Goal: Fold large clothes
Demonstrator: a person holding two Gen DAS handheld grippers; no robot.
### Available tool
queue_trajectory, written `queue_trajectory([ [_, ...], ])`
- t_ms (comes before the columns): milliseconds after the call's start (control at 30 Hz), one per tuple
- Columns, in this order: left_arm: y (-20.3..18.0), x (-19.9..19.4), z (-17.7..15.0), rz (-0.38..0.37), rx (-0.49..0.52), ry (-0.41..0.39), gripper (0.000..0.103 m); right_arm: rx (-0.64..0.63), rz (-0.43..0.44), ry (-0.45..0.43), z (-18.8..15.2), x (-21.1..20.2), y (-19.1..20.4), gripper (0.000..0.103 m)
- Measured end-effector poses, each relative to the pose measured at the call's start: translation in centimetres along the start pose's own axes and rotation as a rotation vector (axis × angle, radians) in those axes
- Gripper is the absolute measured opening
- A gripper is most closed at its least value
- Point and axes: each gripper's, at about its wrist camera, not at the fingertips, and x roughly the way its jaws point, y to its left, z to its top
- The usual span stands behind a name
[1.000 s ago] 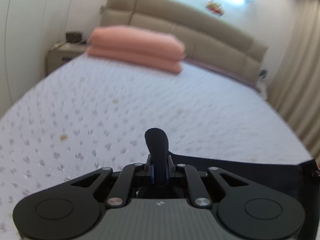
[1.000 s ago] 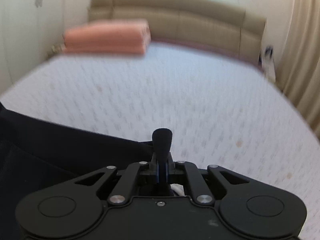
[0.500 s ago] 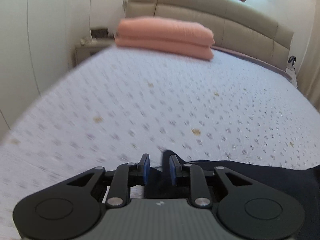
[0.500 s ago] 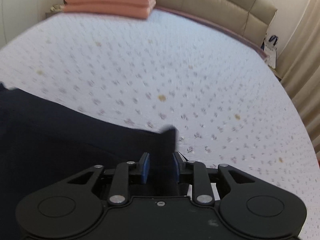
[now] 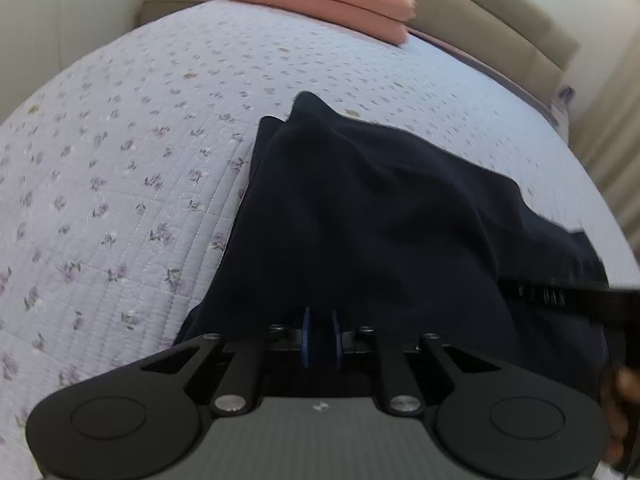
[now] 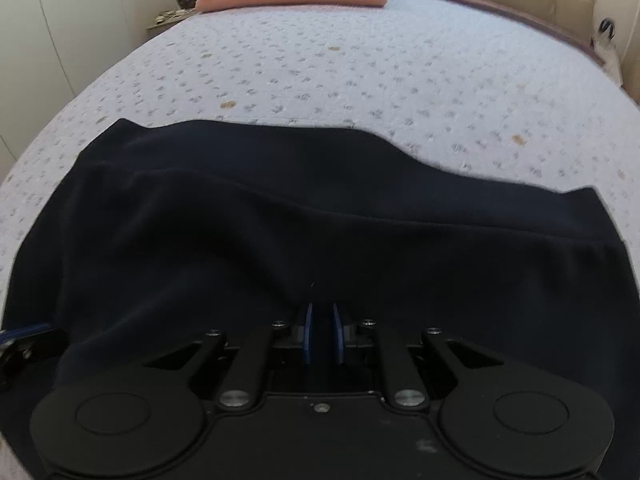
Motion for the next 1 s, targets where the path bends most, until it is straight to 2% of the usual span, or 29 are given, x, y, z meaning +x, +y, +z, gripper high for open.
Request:
queue_trajectory([
  [67,0.2,-0.5,-0.1,0.007,0.019,0.002,0.014,0.004,-0.002,-0.006,-0.2,0.2,0.0,0.013],
  [133,1.1,-1.5,-0.2,0.011,-0.005,0.015,0.015,0.003,-0.014,0.014,0.1,-0.7,-0.1,0.013],
  [167,1.7,-2.3,-0.6,0.014,-0.022,0.024,0.015,0.005,-0.011,0.018,0.3,-1.7,-0.1,0.015],
  [233,3.0,-4.2,-1.4,0.017,-0.057,0.031,0.022,0.015,0.028,-0.021,-0.3,-5.0,0.0,0.015],
  [333,4.7,-7.1,-3.0,0.020,-0.089,0.047,0.027,-0.003,0.033,-0.027,-2.8,-8.0,0.9,0.015],
  [400,5.8,-8.3,-4.2,0.007,-0.132,0.074,0.029,-0.030,0.005,0.035,-4.5,-6.8,1.6,0.015],
  [433,6.3,-8.7,-4.8,-0.005,-0.165,0.087,0.033,-0.033,-0.003,0.064,-5.4,-5.9,1.8,0.015],
  [533,7.6,-8.8,-6.3,-0.017,-0.236,0.112,0.051,-0.046,-0.011,0.055,-6.3,-4.3,2.1,0.016],
  [567,7.8,-8.7,-6.7,-0.019,-0.250,0.126,0.053,-0.048,-0.014,0.061,-5.9,-4.4,2.4,0.020],
  [633,7.8,-8.5,-7.4,-0.046,-0.261,0.145,0.060,-0.052,-0.016,0.072,-5.5,-4.3,2.5,0.020],
  [733,7.8,-8.3,-8.3,-0.102,-0.284,0.126,0.066,-0.047,-0.003,0.061,-5.9,-4.7,2.0,0.020],
  [867,9.3,-7.2,-8.6,-0.218,-0.443,0.041,0.068,-0.028,0.002,0.065,-6.1,-5.0,1.7,0.020],
  [1000,10.2,-5.3,-7.7,-0.263,-0.554,-0.011,0.068,-0.048,-0.006,0.051,-6.7,-5.5,2.0,0.020],
])
